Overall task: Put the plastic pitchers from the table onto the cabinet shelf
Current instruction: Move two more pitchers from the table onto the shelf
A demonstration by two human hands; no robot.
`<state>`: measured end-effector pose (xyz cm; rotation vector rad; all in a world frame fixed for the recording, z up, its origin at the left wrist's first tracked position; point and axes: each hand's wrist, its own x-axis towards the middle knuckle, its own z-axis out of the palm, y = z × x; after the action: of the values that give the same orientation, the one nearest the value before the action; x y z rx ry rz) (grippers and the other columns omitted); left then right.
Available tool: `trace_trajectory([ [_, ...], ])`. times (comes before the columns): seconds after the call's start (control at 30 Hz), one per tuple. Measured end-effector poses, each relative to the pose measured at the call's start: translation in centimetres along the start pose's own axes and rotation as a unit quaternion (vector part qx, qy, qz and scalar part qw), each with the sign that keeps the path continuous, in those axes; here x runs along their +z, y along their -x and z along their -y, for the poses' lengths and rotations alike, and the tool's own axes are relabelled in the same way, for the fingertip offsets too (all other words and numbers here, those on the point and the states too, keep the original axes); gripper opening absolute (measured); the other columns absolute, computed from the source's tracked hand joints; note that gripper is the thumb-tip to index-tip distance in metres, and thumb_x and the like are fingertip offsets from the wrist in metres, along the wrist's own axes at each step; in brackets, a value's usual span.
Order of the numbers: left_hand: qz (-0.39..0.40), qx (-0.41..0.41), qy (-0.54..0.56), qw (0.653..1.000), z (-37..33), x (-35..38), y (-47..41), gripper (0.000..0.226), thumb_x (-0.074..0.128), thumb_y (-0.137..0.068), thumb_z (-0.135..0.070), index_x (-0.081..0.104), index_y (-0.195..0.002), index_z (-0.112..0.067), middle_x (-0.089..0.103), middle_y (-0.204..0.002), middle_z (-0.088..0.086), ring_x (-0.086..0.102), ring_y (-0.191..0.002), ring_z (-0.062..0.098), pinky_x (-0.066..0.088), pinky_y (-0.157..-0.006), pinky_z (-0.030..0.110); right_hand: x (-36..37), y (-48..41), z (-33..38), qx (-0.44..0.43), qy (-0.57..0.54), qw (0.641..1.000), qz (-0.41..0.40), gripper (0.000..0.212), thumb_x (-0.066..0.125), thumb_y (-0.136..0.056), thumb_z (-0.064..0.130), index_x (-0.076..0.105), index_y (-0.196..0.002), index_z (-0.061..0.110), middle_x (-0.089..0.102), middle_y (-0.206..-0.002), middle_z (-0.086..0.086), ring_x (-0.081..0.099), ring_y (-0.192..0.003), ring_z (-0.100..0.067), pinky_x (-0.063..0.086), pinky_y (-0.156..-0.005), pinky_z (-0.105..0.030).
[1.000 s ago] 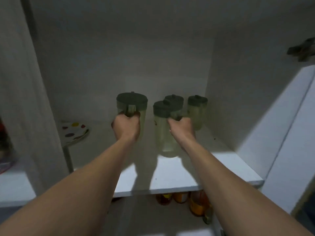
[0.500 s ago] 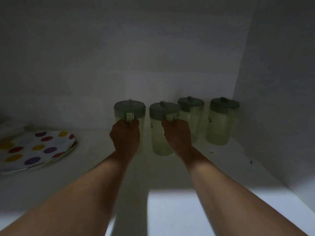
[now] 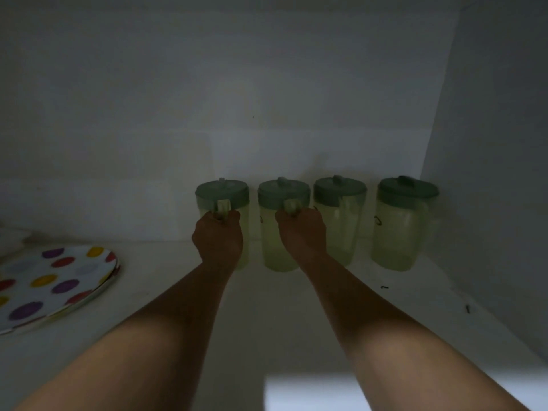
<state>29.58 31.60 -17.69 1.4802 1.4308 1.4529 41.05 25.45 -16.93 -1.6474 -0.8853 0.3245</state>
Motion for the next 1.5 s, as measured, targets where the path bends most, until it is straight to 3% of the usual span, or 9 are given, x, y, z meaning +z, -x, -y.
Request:
trace_trajectory([
  [0.17,0.037,-0.036,-0.109,0.993,0.5,-0.2,-0.9,0.061,0.064,-0.085,-0.055,0.059,-0.116,-0.004,0.065,-0.114,0.015,0.062,-0.098,0.033,0.051,-0.088,0.041,-0.4,-0.1,0.5,0.022,0.041,0.998,0.038,0.020,0.066,-0.090,0.027,0.061,-0.088,0.008,0.060,-0.075,-0.001,0.056,-0.063,-0.014,0.037,-0.048,-0.021],
  [0.27,0.004,-0.069,-0.190,0.979,0.4,-0.4,0.1,0.094,0.065,-0.076,-0.068,0.036,-0.140,-0.005,0.048,-0.137,0.021,0.045,-0.126,0.041,0.038,-0.103,0.052,-1.2,0.9,0.9,0.036,0.071,0.994,0.072,0.054,0.071,-0.088,0.042,0.057,-0.127,0.008,0.065,-0.116,-0.009,0.062,-0.095,-0.022,0.046,-0.075,-0.026],
  [0.33,-0.033,-0.037,-0.231,0.972,-0.2,-0.9,1.1,0.096,0.066,-0.075,-0.068,0.033,-0.139,-0.005,0.045,-0.137,0.023,0.041,-0.126,0.042,0.035,-0.101,0.052,-1.9,1.8,1.2,0.035,0.116,0.989,0.082,0.076,0.071,-0.088,0.047,0.043,-0.143,0.005,0.056,-0.139,-0.011,0.057,-0.122,-0.027,0.046,-0.090,-0.030],
  [0.53,-0.005,0.090,-0.266,0.960,-3.0,-2.7,4.1,0.085,0.062,-0.081,-0.064,0.036,-0.138,-0.007,0.046,-0.133,0.021,0.043,-0.123,0.040,0.037,-0.100,0.049,-4.9,5.2,3.4,-0.012,0.214,0.973,0.083,0.048,0.067,-0.091,0.034,0.054,-0.124,0.002,0.063,-0.120,-0.013,0.063,-0.112,-0.029,0.052,-0.087,-0.034],
  [0.67,0.048,0.178,-0.279,0.942,-5.3,-4.8,6.6,0.080,0.061,-0.084,-0.060,0.036,-0.141,-0.009,0.043,-0.140,0.021,0.042,-0.128,0.041,0.037,-0.104,0.050,-8.1,8.4,6.1,-0.024,0.249,0.964,0.090,0.043,0.060,-0.096,0.027,0.050,-0.130,0.004,0.060,-0.129,-0.015,0.060,-0.117,-0.030,0.047,-0.083,-0.030],
  [0.83,0.140,0.271,-0.290,0.907,-8.1,-9.4,10.6,0.082,0.051,-0.091,-0.057,0.022,-0.153,-0.012,0.030,-0.155,0.018,0.026,-0.143,0.036,0.026,-0.115,0.045,-11.9,14.0,9.8,-0.029,0.328,0.941,0.074,0.053,0.059,-0.095,0.033,0.049,-0.143,0.012,0.053,-0.145,-0.011,0.055,-0.129,-0.029,0.046,-0.097,-0.028],
  [1.03,0.162,0.364,-0.310,0.863,-10.1,-16.1,16.0,0.074,0.047,-0.094,-0.050,0.026,-0.151,-0.007,0.039,-0.149,0.022,0.034,-0.140,0.036,0.028,-0.115,0.041,-15.3,21.1,12.6,-0.042,0.353,0.934,0.040,0.018,0.060,-0.092,0.027,0.061,-0.093,0.009,0.068,-0.117,-0.019,0.066,-0.106,-0.035,0.044,-0.075,-0.027],
  [1.2,0.135,0.403,-0.324,0.845,-13.2,-22.2,18.5,0.068,0.047,-0.096,-0.047,0.031,-0.149,-0.008,0.041,-0.146,0.023,0.040,-0.134,0.038,0.034,-0.111,0.045,-17.0,25.2,15.6,-0.085,0.355,0.931,0.029,0.047,0.062,-0.094,0.038,0.056,-0.129,0.007,0.058,-0.135,-0.017,0.058,-0.121,-0.037,0.051,-0.097,-0.040],
  [1.5,0.033,0.397,-0.364,0.842,-12.4,-36.0,23.7,0.054,0.052,-0.095,-0.038,0.050,-0.136,-0.004,0.056,-0.132,0.019,0.051,-0.122,0.035,0.039,-0.105,0.040,-14.5,34.6,20.1,-0.197,0.338,0.915,0.094,0.051,0.058,-0.095,0.042,0.050,-0.131,0.007,0.053,-0.136,-0.020,0.051,-0.127,-0.042,0.046,-0.100,-0.045],
])
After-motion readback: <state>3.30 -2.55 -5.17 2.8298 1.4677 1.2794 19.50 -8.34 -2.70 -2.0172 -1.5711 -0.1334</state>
